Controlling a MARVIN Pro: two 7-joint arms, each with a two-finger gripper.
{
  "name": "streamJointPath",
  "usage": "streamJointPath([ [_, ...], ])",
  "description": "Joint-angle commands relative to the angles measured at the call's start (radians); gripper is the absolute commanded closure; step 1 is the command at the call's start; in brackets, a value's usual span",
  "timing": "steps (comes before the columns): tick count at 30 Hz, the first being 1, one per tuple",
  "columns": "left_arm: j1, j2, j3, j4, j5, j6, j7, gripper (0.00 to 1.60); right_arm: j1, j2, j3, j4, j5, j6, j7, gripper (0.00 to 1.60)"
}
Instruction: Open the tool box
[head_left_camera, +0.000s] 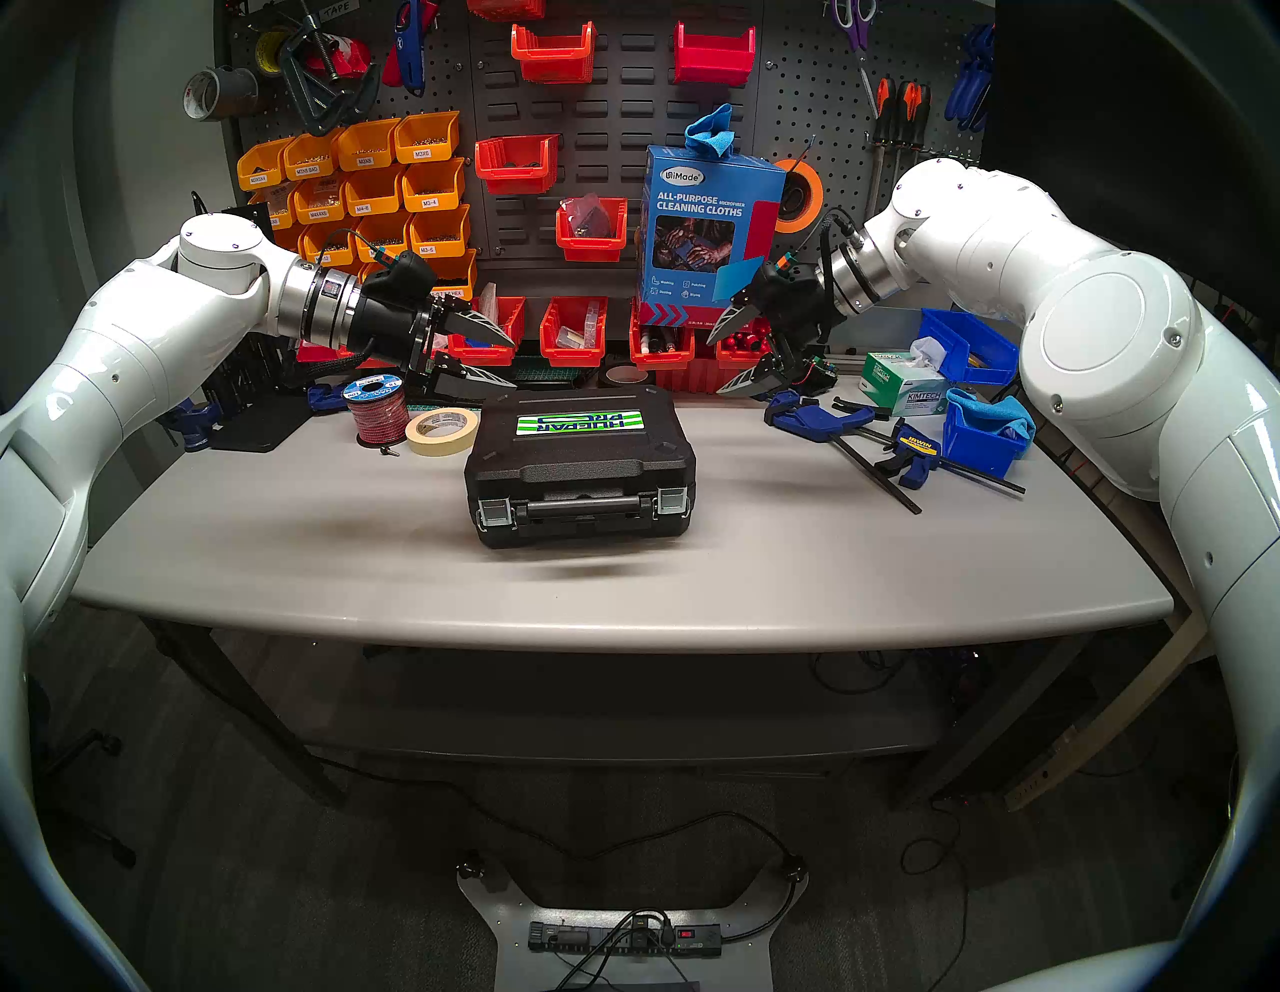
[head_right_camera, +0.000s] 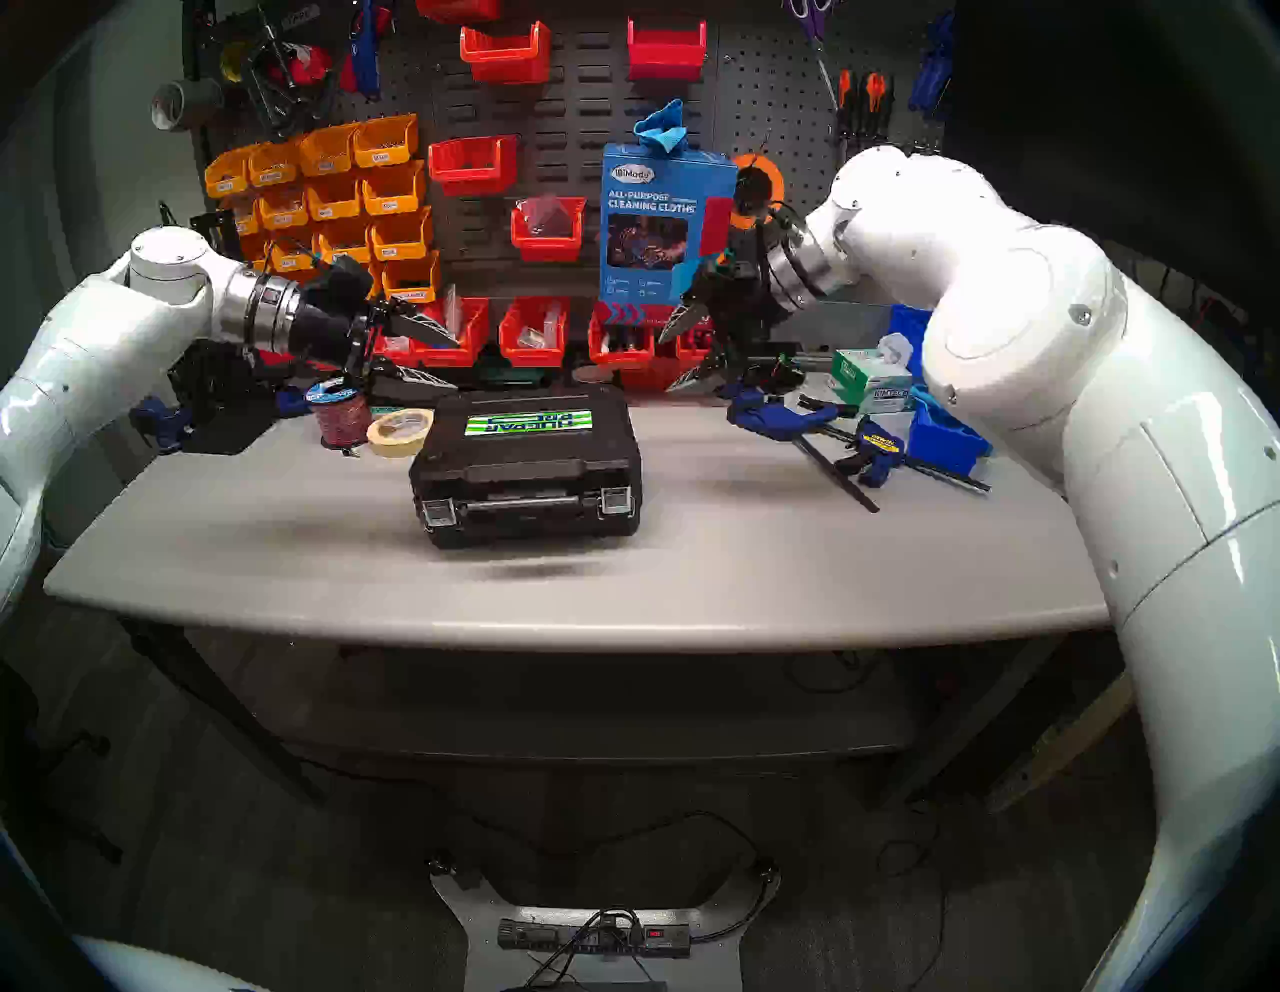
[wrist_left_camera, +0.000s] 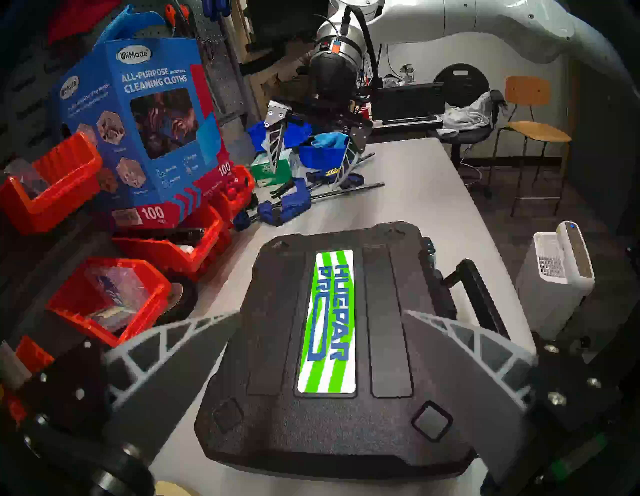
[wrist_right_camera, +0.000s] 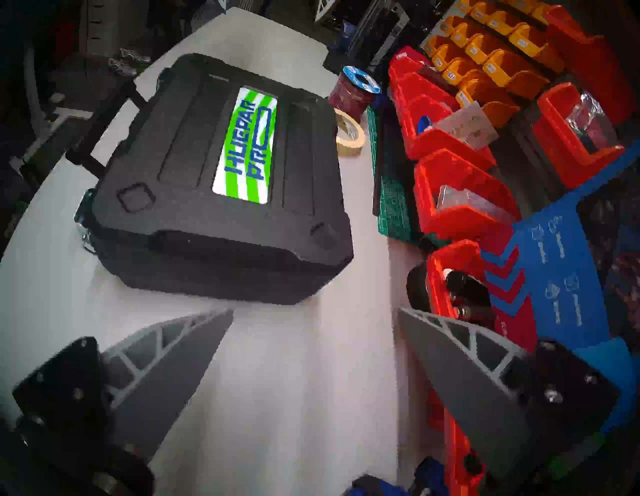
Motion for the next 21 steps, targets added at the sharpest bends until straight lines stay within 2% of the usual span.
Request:
streamJointPath([
  [1, -0.017, 0.001, -0.010, 0.000, -0.002, 0.000, 0.002, 0.00, 0.016, -0.063, 0.018, 0.011, 0.014, 0.018, -0.023, 0.00],
  [21, -0.016, 0.001, -0.010, -0.001, -0.002, 0.000, 0.002, 0.00, -0.032, -0.129, 0.079, 0.000, 0.059, 0.050, -0.055, 0.00],
])
